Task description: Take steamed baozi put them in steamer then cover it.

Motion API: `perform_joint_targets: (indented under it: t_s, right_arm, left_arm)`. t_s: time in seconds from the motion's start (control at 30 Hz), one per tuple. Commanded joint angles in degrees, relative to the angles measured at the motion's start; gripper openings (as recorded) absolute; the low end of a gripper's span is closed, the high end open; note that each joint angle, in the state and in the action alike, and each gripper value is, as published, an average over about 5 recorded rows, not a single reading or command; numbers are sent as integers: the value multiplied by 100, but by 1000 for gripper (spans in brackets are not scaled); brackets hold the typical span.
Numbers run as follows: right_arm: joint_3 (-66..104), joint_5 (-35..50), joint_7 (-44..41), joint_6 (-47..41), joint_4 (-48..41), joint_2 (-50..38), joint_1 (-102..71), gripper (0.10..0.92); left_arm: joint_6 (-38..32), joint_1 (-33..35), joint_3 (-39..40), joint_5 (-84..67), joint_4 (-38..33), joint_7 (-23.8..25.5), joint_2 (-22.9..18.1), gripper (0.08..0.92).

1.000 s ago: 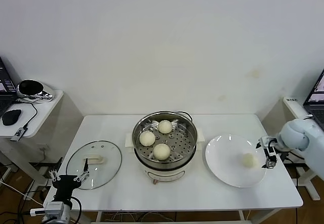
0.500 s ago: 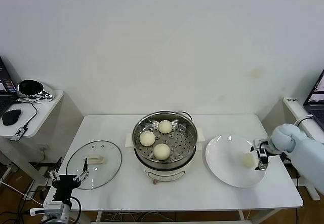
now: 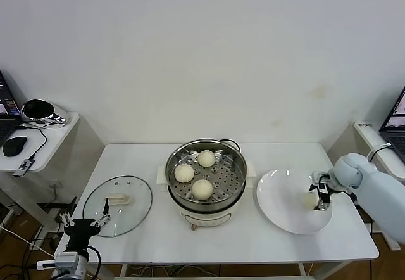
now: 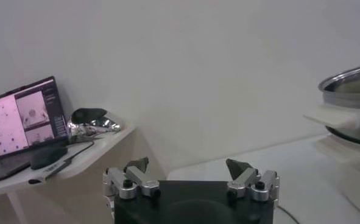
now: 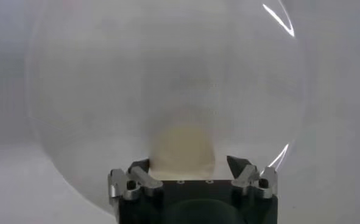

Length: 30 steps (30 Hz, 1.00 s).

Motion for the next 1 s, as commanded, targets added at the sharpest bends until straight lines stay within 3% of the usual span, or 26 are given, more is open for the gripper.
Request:
perform_joint_targets:
  t_s: [0.03, 0.4, 0.7, 1.0]
  right_arm:
    - [-37, -13, -154, -22, -64, 86, 40, 651]
    - [-565, 419, -358, -151, 426, -363, 657, 557]
    - [-2466, 1830, -511, -940, 1615, -987, 3049, 552]
    - [-4712, 3832, -36, -1952, 2506, -237, 5944, 564]
  left_arm:
    - [-3, 8, -9, -3, -14, 2, 0, 823]
    - [-8, 8, -34, -16, -11, 0, -3, 823]
    - [-4, -37, 16, -32, -6, 9, 21, 823]
    - [-13, -91, 94, -40, 11, 8, 33, 823]
